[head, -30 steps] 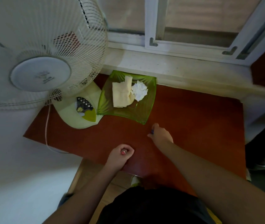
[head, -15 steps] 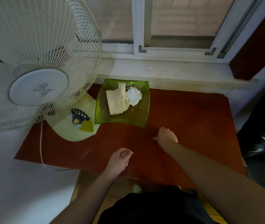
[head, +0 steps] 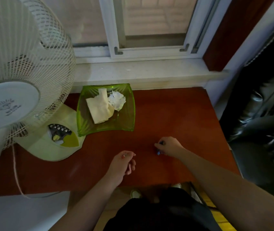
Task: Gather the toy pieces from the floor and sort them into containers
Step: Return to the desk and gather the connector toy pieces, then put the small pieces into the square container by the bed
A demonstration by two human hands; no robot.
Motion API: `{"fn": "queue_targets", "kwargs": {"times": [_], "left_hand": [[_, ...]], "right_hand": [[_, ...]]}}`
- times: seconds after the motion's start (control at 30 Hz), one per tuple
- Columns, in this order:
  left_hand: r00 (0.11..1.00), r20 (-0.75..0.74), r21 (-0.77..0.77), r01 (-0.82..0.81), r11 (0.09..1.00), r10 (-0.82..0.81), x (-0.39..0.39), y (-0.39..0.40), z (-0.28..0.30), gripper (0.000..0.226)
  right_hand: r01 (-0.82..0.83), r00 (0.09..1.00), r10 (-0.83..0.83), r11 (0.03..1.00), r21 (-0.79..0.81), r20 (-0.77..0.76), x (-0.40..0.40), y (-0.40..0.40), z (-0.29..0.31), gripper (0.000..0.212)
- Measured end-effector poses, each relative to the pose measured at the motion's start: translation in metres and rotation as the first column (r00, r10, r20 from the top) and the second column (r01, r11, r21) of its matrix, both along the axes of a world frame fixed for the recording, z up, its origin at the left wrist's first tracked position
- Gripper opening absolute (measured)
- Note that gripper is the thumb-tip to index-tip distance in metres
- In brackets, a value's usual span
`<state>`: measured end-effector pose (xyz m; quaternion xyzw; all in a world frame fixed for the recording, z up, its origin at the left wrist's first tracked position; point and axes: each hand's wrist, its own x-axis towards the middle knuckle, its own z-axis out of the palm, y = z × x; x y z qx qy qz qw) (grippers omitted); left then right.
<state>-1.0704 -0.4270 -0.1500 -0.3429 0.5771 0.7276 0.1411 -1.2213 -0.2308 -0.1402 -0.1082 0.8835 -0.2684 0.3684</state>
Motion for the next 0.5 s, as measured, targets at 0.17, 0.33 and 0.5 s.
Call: {"fn": "queue_targets", "kwargs": {"times": [0.17,0.33,0.5], "left_hand": [[0.992,0.033,0.001,0.121,0.993,-0.121,-0.017,0.021,0.003,0.023],[0.972,-0.003,-0.021,0.235,0.972,-0.235,-0.033,0.068,0.016,0.027],[0.947,0.031,0.132,0.312,0.941,-0.319,-0.031,0.130,0.034,0.022]], "right_hand": [[0.860,0.500,-0.318,0.293,-0.418,0.805,0.029,0.044,0.017,0.025],[0.905,0.326,-0.177,-0.225,-0.360,0.929,0.061,0.100,0.033,0.026],[0.844,0.259,-0.262,-0.407,-0.350,0.930,0.099,0.159,0.044,0.025]]}}
